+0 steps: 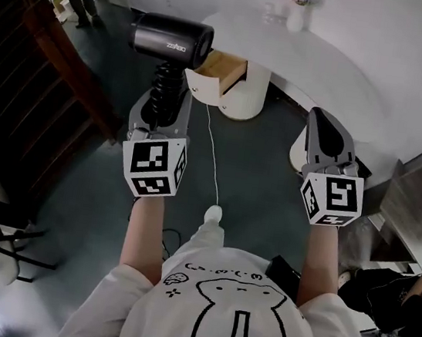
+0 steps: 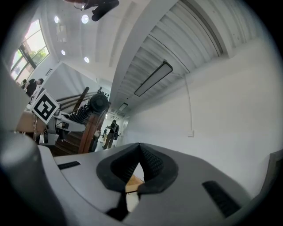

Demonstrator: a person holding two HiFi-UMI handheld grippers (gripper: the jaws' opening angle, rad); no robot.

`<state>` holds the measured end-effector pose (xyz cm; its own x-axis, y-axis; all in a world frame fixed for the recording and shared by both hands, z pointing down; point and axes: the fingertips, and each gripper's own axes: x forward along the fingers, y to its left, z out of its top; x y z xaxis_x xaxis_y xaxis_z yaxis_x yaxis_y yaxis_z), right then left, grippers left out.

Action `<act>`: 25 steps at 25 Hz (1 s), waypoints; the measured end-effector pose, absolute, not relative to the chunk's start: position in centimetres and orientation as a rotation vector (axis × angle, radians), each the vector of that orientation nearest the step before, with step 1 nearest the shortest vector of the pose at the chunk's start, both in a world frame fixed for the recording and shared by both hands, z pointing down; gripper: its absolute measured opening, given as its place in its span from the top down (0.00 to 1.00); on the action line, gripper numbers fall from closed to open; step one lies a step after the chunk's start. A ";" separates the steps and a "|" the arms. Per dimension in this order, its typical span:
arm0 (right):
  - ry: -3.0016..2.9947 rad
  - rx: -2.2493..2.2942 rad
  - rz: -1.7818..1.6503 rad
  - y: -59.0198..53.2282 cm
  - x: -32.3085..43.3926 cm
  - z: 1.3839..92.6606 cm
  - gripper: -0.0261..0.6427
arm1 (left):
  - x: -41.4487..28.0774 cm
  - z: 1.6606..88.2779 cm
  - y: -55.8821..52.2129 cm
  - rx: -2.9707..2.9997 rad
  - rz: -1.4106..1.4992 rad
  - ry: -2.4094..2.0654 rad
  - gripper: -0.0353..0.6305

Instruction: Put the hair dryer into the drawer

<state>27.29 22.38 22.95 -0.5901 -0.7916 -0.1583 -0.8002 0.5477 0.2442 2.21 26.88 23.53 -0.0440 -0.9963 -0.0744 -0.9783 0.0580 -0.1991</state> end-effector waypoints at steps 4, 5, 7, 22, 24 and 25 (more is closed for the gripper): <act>2.724 -1.375 0.409 17.7 23.5 22.0 0.96 | -1.8 23.3 22.1 -2.029 -0.127 2.154 0.66; 2.725 -1.372 0.409 16.6 22.5 21.8 0.96 | -2.9 23.2 20.8 -2.030 -0.124 2.159 0.66; 2.736 -1.377 0.425 14.2 20.4 21.5 0.96 | -5.1 23.1 18.1 -2.037 -0.109 2.169 0.66; 2.793 -1.470 0.333 2.2 12.6 25.3 0.96 | -13.5 26.0 5.4 -2.113 -0.150 2.190 0.66; 2.803 -1.461 0.334 1.2 11.9 25.5 0.96 | -14.2 26.4 4.7 -2.113 -0.148 2.204 0.66; 2.811 -1.455 0.333 0.8 11.5 25.6 0.96 | -14.5 26.7 4.4 -2.114 -0.146 2.212 0.66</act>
<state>11.55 0.77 25.61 -0.5815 -0.8114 -0.0594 -0.8028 0.5605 0.2033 -14.46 4.41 26.66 -0.0460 -0.9989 0.0089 -0.9914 0.0446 -0.1231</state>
